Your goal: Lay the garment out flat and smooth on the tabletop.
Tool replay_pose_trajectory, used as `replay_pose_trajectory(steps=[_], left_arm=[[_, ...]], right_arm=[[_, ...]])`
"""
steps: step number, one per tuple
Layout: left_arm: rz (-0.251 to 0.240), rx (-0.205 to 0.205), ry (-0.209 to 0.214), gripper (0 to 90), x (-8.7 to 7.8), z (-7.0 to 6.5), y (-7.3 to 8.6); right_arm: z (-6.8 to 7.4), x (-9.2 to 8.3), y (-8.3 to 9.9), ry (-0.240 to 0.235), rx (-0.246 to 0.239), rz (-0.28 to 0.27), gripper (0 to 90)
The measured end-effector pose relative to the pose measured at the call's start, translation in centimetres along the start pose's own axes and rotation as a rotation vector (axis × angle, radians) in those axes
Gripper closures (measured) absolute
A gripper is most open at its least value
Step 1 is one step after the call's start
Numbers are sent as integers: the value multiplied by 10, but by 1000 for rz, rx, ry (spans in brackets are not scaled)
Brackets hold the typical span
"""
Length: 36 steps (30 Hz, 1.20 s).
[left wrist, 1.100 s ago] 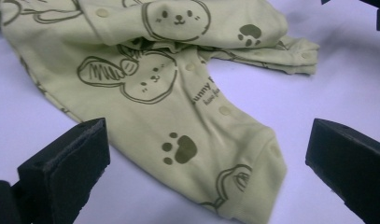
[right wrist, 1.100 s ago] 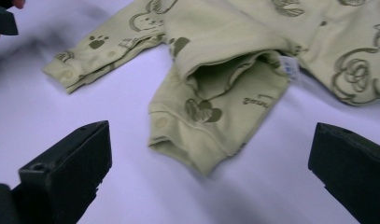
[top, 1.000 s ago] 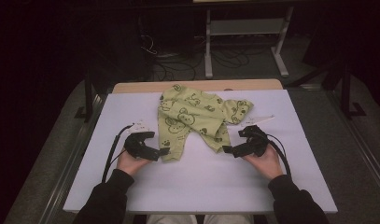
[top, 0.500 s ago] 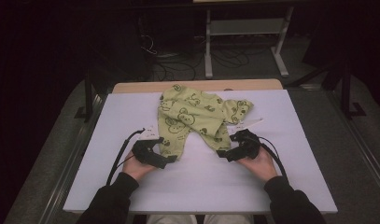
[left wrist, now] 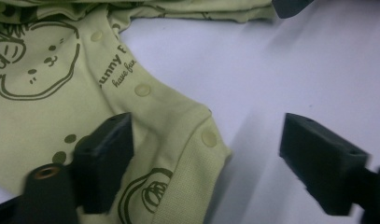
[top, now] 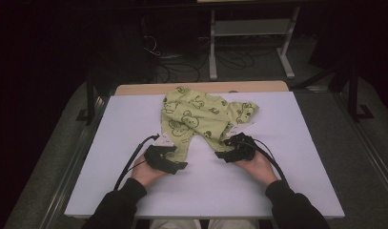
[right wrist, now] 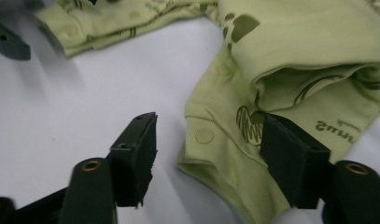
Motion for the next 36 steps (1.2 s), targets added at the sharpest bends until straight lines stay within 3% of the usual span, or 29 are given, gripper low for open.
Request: replay_pose_trajectory(steps=[2,4,7,11,17,24,28,36], left_arm=[[20,3,-42,331,3,0,0],[26,-2,-40,425,3,2,0],[21,4,-45,591,0,2,-1],[20,8,-51,678,-3,3,-3],[19,6,-24,699,-9,4,-5],[33,46,-3,700,-19,-5,-3],[40,48,17,701,-23,-8,-2],[99,75,54,700,-27,-21,7]], right_arm=[[2,3,-1,33,-9,32,466],[3,4,-3,66,-10,53,563],[3,2,-4,67,-4,63,675],[0,-2,-5,57,17,53,711],[0,-12,-5,27,25,24,716],[11,-21,-4,-28,15,31,717],[15,-27,-2,-54,18,40,717],[22,-34,9,-109,31,69,719]])
Point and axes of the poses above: each handheld gripper's, and its own axes: x roughly forward along the jaws, y roughly out of its underside, z roughly to its left, the point moved 1 cm from there along x, roughly forward along the jaws, and after that the axes turned 15 degrees about -x, right-handed, at the moved point
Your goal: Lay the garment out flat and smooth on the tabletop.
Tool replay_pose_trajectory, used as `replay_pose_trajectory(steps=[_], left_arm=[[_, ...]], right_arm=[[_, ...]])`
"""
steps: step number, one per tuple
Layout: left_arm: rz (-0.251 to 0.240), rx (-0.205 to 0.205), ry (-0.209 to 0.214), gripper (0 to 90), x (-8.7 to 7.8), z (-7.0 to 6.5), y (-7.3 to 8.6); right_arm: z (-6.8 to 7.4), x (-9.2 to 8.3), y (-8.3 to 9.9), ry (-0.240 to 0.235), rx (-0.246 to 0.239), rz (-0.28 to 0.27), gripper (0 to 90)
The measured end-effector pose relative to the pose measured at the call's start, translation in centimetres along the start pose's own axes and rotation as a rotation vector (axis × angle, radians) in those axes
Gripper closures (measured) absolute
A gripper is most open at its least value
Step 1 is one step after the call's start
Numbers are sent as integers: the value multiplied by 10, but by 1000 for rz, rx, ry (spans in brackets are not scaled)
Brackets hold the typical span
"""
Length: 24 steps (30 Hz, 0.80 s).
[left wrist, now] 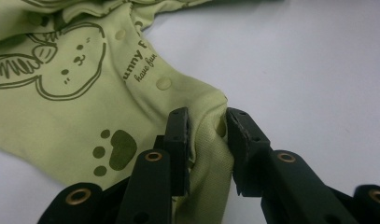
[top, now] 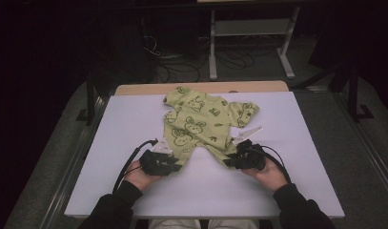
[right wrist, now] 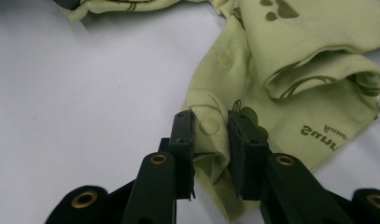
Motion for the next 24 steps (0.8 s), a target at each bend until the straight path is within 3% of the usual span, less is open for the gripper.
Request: replay_pose_trajectory(steps=[3,5,10,16,18,24], left_arm=[[15,10,22,700,-2,-5,3],[27,-13,71,699,-2,-7,6],[13,-42,124,701,-10,-7,12],[28,-36,148,702,-15,-11,19],[41,-39,176,702,-16,-13,21],[78,-34,203,702,-17,-17,28]], right_arm=[[4,-4,3,-13,-1,-3,719],[6,-5,4,-28,3,1,718],[11,-7,9,-60,0,17,719],[19,-12,13,-96,-10,25,719],[22,-12,14,-110,-16,34,718],[32,-11,17,-185,-35,69,718]])
Point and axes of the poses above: each handheld gripper's, and its own axes: x roughly forward along the jaws, y roughly out of its underside, z roughly to its left, the point moved 1 cm from there along x, roughly forward along the jaws, and after that the axes turned 15 degrees about -x, right-handed, at the moved point
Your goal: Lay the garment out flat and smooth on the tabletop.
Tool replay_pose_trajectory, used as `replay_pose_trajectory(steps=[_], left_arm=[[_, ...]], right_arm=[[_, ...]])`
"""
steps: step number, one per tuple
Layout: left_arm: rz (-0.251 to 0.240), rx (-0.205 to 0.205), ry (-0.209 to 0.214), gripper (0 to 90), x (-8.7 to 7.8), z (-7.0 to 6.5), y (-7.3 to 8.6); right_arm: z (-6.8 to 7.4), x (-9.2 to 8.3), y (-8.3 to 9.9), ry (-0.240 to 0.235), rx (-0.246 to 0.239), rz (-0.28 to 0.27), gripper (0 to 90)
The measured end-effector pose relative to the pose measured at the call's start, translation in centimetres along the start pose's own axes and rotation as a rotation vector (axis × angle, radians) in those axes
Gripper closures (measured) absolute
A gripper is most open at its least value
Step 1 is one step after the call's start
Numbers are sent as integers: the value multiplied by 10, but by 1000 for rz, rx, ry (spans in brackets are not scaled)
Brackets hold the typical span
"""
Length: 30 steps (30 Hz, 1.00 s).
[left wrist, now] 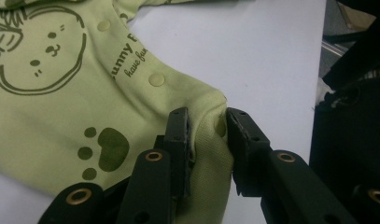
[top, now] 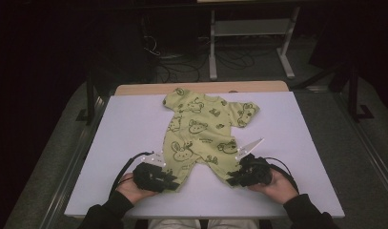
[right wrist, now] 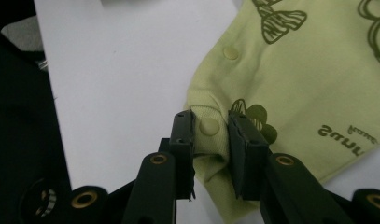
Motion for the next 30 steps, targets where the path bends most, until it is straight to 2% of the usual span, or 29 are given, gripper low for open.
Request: replay_pose_trajectory(steps=[4,13,18,23,25,28,30], left_arm=[[27,15,18,702,0,-5,3],[104,62,83,701,-5,-12,13],[139,72,109,696,-5,-11,15],[159,82,114,681,-2,-13,16],[163,80,120,664,-1,-13,16],[162,73,131,605,-1,-12,16],[152,67,133,580,-2,-11,16]], right_arm=[[6,0,0,-41,-12,6,719],[19,2,3,-185,-48,31,718],[22,4,2,-228,-63,47,715],[22,5,2,-252,-58,51,705],[22,5,2,-261,-53,52,680],[20,3,2,-293,-31,47,602],[19,1,2,-298,-20,38,554]])
Point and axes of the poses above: each handheld gripper's, and its own axes: x roughly forward along the jaws, y roughly out of its underside, z roughly to its left, the point moved 1 cm from there along x, roughly forward along the jaws, and after that the axes turned 15 degrees about -x, right-handed, at the moved point
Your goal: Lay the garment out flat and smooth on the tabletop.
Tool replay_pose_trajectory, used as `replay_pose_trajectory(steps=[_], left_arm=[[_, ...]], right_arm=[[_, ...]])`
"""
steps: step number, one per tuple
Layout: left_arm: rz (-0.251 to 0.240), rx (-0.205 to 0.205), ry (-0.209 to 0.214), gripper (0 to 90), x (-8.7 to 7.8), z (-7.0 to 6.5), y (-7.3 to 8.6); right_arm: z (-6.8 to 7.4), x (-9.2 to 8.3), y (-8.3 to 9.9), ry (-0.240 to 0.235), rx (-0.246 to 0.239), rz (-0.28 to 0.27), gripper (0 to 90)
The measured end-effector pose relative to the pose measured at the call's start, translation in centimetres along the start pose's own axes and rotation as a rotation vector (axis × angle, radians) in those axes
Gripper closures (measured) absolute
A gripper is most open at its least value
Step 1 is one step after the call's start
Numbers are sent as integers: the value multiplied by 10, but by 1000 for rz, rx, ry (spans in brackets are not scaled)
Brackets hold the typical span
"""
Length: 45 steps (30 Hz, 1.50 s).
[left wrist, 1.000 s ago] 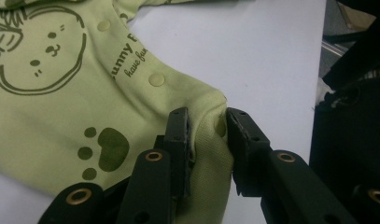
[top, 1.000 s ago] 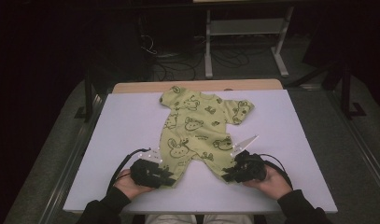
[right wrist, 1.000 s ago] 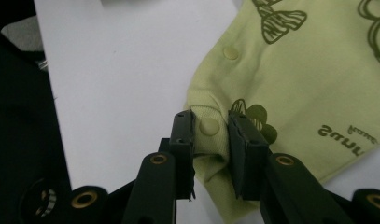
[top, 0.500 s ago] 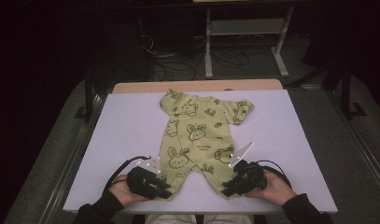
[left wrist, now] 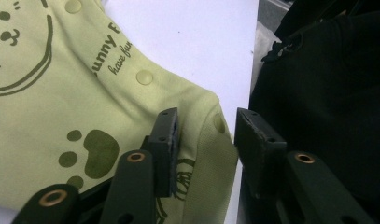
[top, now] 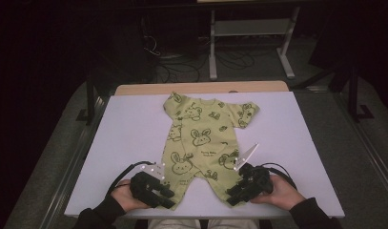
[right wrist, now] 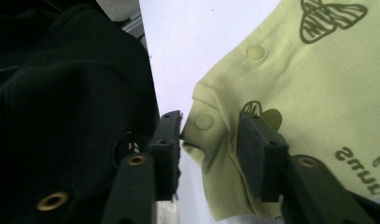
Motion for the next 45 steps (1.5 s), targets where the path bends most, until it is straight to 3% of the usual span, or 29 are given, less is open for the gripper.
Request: replay_pose_trajectory(steps=[5,10,14,20,22,27,31,36,45], left_arm=[[-44,-21,-8,481,-5,5,0],[-141,-41,-41,377,-15,13,-2],[-215,-86,-71,279,-23,24,-3],[-342,-150,-77,131,-34,37,-10],[-370,-154,-85,100,-37,41,-14],[-459,-186,-163,1,-46,56,-27],[-485,-240,-191,0,-53,75,-41],[-487,-307,-228,0,-51,98,-59],[-503,-381,-257,0,-53,121,-86]], right_arm=[[-3,-9,0,32,12,-49,437],[-7,-15,1,32,6,-96,305],[-9,-18,1,53,11,-112,234],[-15,-24,-2,114,7,-140,104],[-18,-28,-3,138,8,-161,17],[-28,-41,-8,199,11,-198,0],[-34,-54,-11,232,8,-235,0],[-46,-70,-13,291,17,-237,0],[-82,-94,-15,393,57,-268,0]])
Point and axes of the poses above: each handheld gripper's, and its own axes: x roughly forward along the jaws, y roughly out of its underside, z roughly to its left, the point moved 1 cm from there along x, roughly forward along the jaws, and after that the axes turned 15 degrees about -x, right-handed, at the moved point
